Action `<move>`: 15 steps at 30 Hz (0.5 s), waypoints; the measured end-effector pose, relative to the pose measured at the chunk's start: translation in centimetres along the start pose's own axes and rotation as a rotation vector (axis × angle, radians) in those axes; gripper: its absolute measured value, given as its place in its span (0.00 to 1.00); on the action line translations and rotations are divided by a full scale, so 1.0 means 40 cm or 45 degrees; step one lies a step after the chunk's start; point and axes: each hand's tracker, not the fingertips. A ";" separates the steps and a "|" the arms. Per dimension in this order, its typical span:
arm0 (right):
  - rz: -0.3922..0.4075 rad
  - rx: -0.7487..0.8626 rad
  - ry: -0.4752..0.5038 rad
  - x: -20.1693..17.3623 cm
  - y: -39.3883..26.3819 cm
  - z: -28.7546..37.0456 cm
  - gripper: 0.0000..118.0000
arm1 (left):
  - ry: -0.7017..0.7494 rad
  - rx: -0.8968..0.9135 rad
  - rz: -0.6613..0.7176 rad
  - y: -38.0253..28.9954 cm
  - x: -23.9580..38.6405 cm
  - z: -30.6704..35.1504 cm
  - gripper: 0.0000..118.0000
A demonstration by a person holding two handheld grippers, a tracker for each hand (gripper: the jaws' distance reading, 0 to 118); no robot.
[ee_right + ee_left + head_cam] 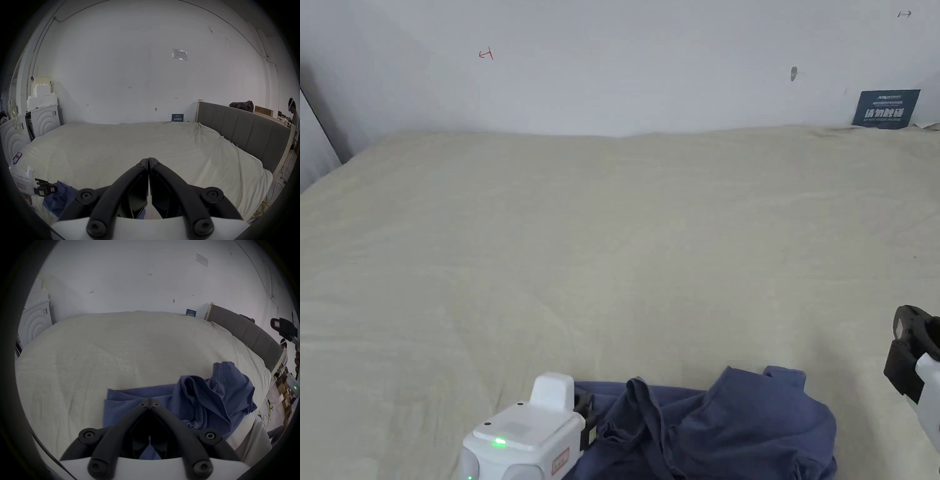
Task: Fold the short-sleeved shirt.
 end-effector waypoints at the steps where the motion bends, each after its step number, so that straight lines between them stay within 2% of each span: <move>1: -0.001 -0.003 -0.004 0.003 -0.001 0.001 0.00 | -0.013 -0.004 -0.002 -0.005 0.010 0.000 0.00; 15: -0.017 -0.023 -0.027 0.034 -0.014 0.006 0.00 | -0.186 -0.072 -0.043 -0.049 0.199 -0.058 0.00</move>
